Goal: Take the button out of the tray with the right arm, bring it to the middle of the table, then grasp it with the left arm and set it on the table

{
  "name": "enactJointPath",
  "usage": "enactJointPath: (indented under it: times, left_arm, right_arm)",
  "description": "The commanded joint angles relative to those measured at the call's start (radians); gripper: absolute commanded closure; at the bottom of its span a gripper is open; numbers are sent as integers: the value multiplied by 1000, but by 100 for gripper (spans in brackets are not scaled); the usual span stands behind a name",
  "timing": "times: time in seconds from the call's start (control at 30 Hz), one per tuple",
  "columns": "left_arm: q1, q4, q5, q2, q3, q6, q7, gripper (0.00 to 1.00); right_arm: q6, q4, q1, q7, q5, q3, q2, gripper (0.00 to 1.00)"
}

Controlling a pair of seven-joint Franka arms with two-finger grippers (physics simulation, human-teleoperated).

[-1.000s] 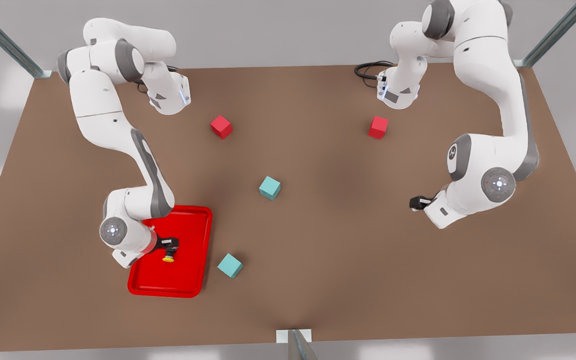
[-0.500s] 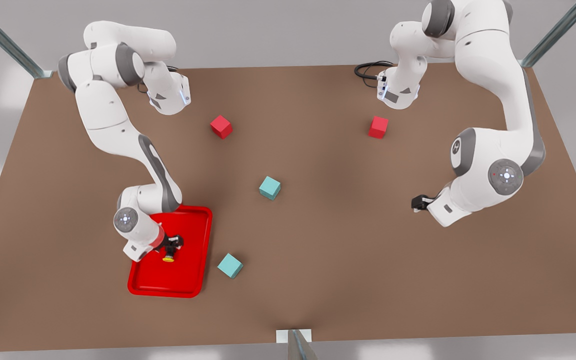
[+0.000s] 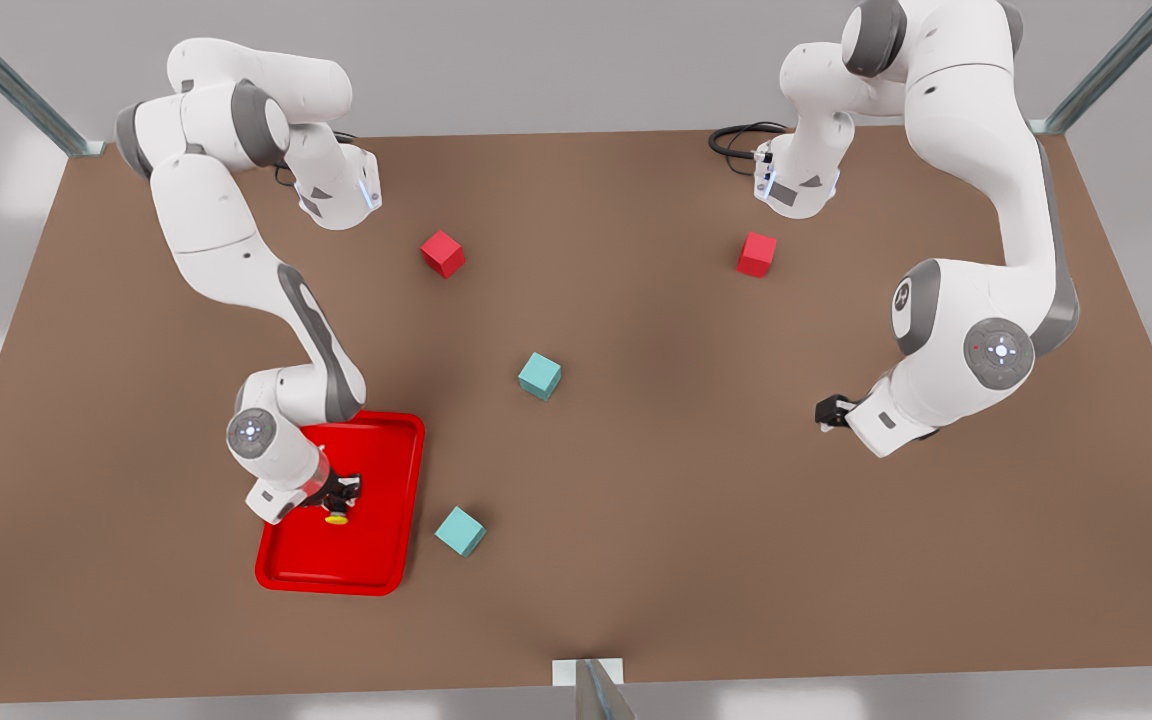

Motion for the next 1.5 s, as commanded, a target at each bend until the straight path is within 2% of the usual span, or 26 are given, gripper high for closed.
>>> enactJointPath:
  times: [0.0,0.07,0.13,0.23,0.27,0.3,0.37,0.47,0.57,0.6,0.63,0.67,0.83,0.9,0.97,1.0,1.07,1.1,1.13,1.27,1.37,1.4,1.43,1.47]
  left_arm:
    - [0,0,2,-1,0,6,-7,0]
    - [0,-1,2,-8,0,0,-7,0]
    - [0,2,1,-15,-1,-11,-10,0]
    - [2,-9,2,-15,0,-13,-6,0]
    - [3,-9,2,-15,3,-13,-6,0]
    - [3,-9,2,-18,3,-31,-7,0]
    - [5,0,-1,-25,28,-50,-10,0]
    - [5,-4,-4,-18,55,-50,-9,0]
    - [5,-7,-5,-22,57,-65,-9,0]
    - [5,-9,-5,-21,58,-65,-7,0]
    - [5,-9,-5,-19,58,-65,-7,0]
    - [5,-10,-4,-19,58,-65,-7,0]
    - [6,-10,-2,-13,80,-69,-6,0]
    - [8,-12,-2,-13,81,-69,-6,0]
    - [12,-12,-4,-11,83,-69,-13,0]
    - [12,-10,-4,-11,86,-76,-113,0]
    - [-60,-1,-11,10,60,-112,-1041,0]
    - [-83,7,-25,28,58,-91,-1325,0]
    - [-112,66,-36,79,58,-48,-1612,0]
    - [-113,102,-28,131,60,-46,-1678,0]
    - [-133,102,-22,136,61,-48,-1678,0]
    - [-136,102,-24,136,61,-50,-1693,0]
    - [-143,102,-24,136,61,-48,-1698,0]
    - [-146,102,-25,136,61,-50,-1708,0]
  right_arm:
    - [-5,0,1,-8,-9,0,-19,64]
    - [-108,29,1,3,-11,27,-77,66]
    - [-255,135,1,13,-5,105,-134,76]
    - [-302,188,-1,199,-6,190,-139,78]
    - [-306,226,2,72,-11,222,-122,72]
    - [-304,237,16,24,-11,244,-104,73]
    - [-365,404,131,-36,-63,248,-2,74]
    - [-336,563,326,-96,-114,239,127,76]
    - [-279,731,412,-278,-117,248,254,77]
    - [-154,747,413,-410,-97,254,291,77]
    - [-126,763,413,-490,-86,302,323,77]
    - [-140,838,447,-576,-88,305,348,77]
    - [-40,861,522,-795,-89,306,364,78]
    - [-55,858,565,-872,-94,297,370,78]
    - [-241,862,564,-935,-100,288,363,78]
    - [-290,861,564,-945,-109,283,363,79]
    - [-413,858,565,-996,-129,283,363,79]
    - [-414,847,568,-991,-134,283,367,78]
    - [-414,841,649,-964,-147,215,372,78]
    - [-301,844,719,-898,-150,127,481,78]
    - [-276,846,720,-881,-150,124,522,77]
    - [-276,849,719,-872,-150,116,522,11]
    - [-278,852,719,-869,-149,116,521,0]
    - [-278,852,719,-849,-147,116,516,0]
